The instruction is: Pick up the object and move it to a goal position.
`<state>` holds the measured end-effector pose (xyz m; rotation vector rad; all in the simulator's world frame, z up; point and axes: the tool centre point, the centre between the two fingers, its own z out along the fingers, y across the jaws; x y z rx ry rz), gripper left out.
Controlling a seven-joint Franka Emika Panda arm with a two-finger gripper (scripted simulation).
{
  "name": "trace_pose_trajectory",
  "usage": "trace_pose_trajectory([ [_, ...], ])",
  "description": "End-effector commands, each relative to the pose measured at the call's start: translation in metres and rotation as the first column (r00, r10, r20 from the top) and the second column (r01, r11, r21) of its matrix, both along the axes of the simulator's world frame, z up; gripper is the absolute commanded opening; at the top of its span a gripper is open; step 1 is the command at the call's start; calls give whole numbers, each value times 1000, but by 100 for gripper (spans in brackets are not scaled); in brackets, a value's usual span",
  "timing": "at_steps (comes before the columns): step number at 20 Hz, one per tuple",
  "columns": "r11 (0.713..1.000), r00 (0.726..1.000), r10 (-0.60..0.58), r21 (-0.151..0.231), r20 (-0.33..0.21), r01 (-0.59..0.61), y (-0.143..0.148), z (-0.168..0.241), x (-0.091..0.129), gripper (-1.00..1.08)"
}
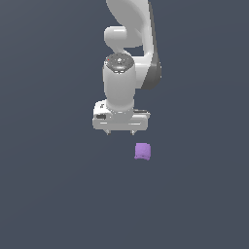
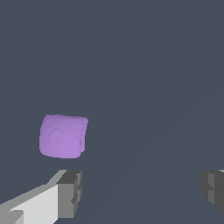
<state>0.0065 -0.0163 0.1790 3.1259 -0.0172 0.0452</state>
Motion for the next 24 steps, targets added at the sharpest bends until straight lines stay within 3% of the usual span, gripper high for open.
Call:
trace_pose_trajectory([
  [1,1000,1000,0,0,0,0,0,0,0,100],
  [11,997,998,70,11,2,-70,22,-3,3,100],
  [24,999,999,35,13,-4,-35,37,-19,5,100],
])
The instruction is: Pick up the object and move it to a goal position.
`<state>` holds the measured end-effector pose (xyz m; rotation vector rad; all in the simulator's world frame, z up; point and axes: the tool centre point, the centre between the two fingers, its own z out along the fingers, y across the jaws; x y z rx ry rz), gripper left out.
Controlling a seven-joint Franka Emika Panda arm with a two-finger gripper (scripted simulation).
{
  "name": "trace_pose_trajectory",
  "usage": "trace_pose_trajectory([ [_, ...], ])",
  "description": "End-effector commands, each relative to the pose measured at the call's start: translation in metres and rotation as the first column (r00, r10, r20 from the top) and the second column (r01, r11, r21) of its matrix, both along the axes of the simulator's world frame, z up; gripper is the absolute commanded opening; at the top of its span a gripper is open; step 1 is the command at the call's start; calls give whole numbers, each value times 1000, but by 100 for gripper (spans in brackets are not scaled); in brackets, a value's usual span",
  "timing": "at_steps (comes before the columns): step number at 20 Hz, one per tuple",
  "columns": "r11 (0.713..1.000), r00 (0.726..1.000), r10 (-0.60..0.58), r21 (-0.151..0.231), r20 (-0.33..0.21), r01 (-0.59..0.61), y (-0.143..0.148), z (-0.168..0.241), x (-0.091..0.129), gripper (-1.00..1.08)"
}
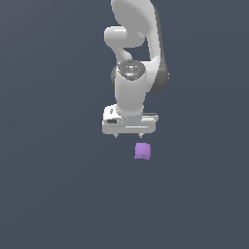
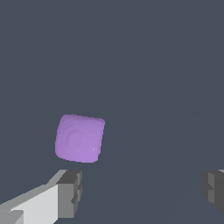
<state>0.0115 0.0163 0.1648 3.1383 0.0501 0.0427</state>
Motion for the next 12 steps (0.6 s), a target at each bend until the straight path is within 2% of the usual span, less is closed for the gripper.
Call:
trace_pose_trajectory([
  [1,1000,1000,-15,1,-3,15,8,-8,1,100],
  [12,993,992,-121,3,-22,121,59,-59,4,100],
])
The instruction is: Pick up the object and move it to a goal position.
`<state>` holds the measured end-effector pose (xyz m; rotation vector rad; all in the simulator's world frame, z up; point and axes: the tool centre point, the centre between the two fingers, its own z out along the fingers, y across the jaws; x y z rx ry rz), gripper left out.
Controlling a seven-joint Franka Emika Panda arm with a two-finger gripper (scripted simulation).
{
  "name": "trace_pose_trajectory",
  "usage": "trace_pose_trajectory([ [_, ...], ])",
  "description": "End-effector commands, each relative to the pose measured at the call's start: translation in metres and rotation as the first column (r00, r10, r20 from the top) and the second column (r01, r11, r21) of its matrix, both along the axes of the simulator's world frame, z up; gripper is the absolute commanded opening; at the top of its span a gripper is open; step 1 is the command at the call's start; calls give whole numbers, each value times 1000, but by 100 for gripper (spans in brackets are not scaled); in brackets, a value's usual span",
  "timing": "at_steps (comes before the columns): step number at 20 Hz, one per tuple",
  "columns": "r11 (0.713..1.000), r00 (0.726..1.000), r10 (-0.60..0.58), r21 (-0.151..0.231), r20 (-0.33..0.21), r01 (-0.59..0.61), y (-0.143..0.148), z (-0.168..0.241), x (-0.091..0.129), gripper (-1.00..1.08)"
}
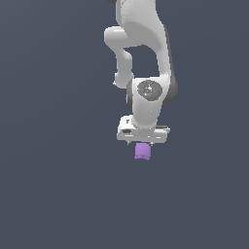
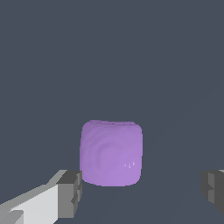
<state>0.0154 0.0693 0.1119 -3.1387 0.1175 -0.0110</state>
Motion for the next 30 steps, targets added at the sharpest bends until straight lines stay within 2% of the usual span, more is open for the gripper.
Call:
trace_pose_trajectory([
  [1,1000,1000,-21,0,-3,21,9,-9,0,100],
  [13,999,999,-43,0,-8,43,21,-25,-1,100],
  [22,999,999,-46,0,-7,46,21,-66,-2,100],
  [27,999,999,-47,0,-7,47,21,-72,-1,100],
  [28,999,999,-47,0,-7,47,21,-72,-1,-100],
  [30,999,999,-47,0,-7,47,21,-72,-1,-100],
])
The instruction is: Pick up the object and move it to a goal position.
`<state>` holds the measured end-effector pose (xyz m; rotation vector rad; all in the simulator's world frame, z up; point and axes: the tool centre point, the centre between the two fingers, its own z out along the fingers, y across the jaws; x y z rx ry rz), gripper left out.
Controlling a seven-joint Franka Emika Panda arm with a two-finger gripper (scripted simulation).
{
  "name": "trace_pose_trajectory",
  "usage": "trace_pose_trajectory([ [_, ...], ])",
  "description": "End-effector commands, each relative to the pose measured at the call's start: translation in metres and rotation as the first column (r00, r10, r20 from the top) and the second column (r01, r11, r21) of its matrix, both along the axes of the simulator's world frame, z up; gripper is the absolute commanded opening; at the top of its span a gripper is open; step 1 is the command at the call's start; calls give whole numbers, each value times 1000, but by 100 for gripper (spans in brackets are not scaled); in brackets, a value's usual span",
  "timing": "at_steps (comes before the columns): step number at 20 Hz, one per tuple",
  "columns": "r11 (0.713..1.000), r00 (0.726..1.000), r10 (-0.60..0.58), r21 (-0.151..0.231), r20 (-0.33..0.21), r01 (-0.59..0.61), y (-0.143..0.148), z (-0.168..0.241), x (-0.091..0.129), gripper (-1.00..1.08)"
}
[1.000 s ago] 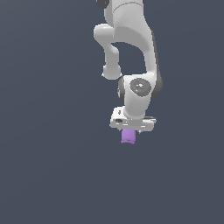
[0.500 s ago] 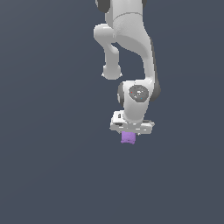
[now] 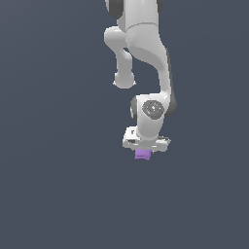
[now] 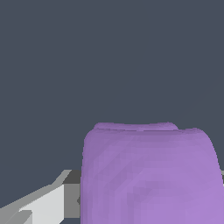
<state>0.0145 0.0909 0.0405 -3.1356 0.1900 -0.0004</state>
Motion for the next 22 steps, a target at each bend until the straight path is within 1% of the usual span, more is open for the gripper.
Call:
trace_pose_trajectory([
  [1,1000,1000,0,0,0,0,0,-1,0,-100],
  [13,1000,1000,0,0,1,0,-1,3,-3,-100],
  [18,1000,1000,0,0,1,0,-3,10,-13,-100],
  [22,1000,1000,0,0,1,0,-6,21,-27,-100],
])
